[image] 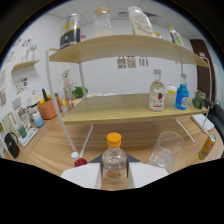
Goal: Make me a cup of Vodka Sunrise.
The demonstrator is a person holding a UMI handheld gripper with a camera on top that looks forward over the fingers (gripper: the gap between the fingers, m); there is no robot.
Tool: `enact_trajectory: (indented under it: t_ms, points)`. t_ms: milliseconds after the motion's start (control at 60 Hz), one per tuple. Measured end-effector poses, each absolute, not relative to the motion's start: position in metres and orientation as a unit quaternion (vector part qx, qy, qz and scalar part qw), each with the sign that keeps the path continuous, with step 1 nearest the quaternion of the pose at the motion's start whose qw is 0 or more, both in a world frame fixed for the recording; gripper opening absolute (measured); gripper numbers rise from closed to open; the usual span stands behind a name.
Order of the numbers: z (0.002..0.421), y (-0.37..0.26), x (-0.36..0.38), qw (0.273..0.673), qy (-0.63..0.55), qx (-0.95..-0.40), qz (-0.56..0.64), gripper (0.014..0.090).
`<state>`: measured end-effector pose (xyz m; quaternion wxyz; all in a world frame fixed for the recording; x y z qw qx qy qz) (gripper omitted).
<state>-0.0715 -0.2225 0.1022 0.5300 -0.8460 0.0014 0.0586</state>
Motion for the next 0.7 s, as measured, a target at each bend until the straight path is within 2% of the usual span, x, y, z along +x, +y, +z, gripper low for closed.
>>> enact_trajectory:
  t_ms: [350,483,700]
  points:
    - [0.028,-0.193,-0.066,0.484,0.017,-0.874,0.032,0.0354]
    - [0.016,-0.191,-0.067,0.469,0.012,-0.883,0.025,0.0359]
    - [0.015,-0.193,-0.069,0.470,-0.005,-0.882,0.016,0.0363]
